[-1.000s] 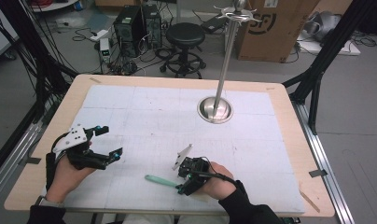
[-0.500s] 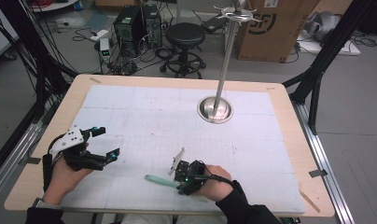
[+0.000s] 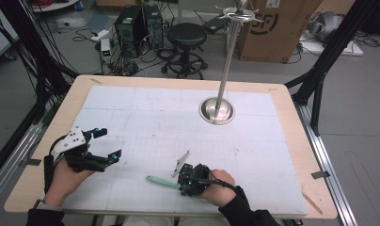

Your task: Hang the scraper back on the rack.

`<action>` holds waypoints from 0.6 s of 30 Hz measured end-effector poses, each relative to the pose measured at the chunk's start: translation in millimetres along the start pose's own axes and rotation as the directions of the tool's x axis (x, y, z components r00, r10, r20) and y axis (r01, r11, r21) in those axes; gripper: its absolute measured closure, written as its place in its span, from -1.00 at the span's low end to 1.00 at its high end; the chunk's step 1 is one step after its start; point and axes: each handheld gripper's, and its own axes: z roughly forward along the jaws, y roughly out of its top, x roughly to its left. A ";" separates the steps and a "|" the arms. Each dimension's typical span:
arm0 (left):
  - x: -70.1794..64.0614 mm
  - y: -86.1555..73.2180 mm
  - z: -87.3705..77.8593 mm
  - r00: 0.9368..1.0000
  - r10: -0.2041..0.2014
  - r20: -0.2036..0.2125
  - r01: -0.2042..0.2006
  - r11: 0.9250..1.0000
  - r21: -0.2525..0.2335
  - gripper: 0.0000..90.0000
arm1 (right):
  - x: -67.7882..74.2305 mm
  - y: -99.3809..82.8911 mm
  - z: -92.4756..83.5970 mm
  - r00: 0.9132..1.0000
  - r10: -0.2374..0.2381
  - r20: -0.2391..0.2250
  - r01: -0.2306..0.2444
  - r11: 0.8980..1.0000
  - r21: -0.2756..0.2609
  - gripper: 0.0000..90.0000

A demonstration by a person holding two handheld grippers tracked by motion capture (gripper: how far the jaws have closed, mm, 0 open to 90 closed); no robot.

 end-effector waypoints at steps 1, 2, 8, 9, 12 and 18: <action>0.8 -0.1 0.2 1.000 0.001 -0.002 -0.001 1.000 0.000 -0.96 | -2.4 -1.8 -2.0 1.000 0.007 0.012 -0.007 1.000 -0.002 0.80; 1.1 -0.3 0.3 1.000 -0.002 -0.004 0.002 1.000 0.001 -0.96 | -5.4 -4.1 -4.4 1.000 0.016 0.013 -0.015 1.000 -0.018 0.80; 0.8 -0.8 2.1 1.000 -0.002 -0.002 0.002 1.000 0.005 -0.96 | -23.7 -22.3 -27.7 0.996 0.085 -0.008 -0.085 0.981 -0.173 0.80; 0.7 -0.7 2.2 1.000 -0.001 -0.002 0.001 1.000 0.004 -0.96 | -26.5 -25.8 -32.4 0.995 0.097 -0.007 -0.096 0.974 -0.203 0.80; 0.2 -0.2 2.6 1.000 -0.001 -0.001 0.001 1.000 0.002 -0.96 | -33.4 -36.0 -45.3 0.993 0.121 -0.003 -0.116 0.948 -0.296 0.80; -1.0 0.6 3.6 1.000 0.009 0.004 -0.009 1.000 0.000 -0.96 | -43.8 -53.9 -65.4 0.989 0.149 -0.024 -0.144 0.879 -0.454 0.79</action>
